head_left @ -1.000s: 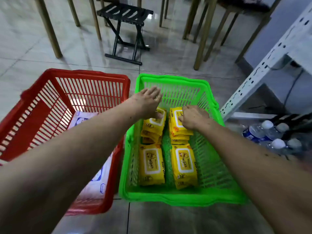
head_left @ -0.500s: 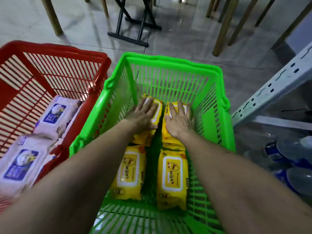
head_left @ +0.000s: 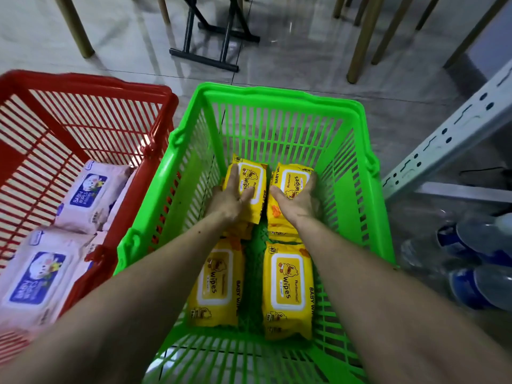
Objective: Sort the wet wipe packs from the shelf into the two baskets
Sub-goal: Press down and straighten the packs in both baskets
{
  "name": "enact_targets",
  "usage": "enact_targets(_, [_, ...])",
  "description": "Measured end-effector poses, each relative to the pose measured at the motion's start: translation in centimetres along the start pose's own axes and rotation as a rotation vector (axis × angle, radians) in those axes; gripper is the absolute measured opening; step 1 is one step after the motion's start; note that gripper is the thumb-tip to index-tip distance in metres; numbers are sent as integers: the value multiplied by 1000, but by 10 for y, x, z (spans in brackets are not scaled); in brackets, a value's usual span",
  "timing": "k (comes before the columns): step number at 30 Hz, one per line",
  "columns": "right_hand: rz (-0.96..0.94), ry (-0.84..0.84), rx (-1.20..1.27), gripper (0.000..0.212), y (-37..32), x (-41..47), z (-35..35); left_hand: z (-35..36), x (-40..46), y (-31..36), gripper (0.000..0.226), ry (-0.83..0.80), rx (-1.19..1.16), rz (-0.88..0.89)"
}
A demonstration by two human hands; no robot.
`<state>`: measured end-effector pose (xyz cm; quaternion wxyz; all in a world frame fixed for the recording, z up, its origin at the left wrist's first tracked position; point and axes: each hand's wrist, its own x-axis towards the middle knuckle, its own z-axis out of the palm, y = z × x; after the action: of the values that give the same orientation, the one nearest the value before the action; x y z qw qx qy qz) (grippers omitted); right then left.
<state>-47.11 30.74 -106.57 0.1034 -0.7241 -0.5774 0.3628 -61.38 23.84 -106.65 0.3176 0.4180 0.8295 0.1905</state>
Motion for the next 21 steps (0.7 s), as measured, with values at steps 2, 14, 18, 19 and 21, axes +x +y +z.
enact_targets(2, [-11, 4, 10, 112, 0, -1, 4, 7, -4, 0, 73, 65, -93, -32])
enact_targets(14, [-468, 202, -399, 62, -2, -1, 2, -4, 0, 6, 60, 190, 321, 238])
enact_targets(18, [-567, 82, -561, 56, 3, 9, 12, 2, 14, 0, 63, 48, 497, 365])
enact_targets(19, [-555, 86, -554, 57, 4, 10, 13, 3, 16, -2, 64, 46, 474, 358])
enact_targets(21, [-508, 65, -538, 59, 5, 11, 13, 2, 14, -2, 67, 34, 421, 306])
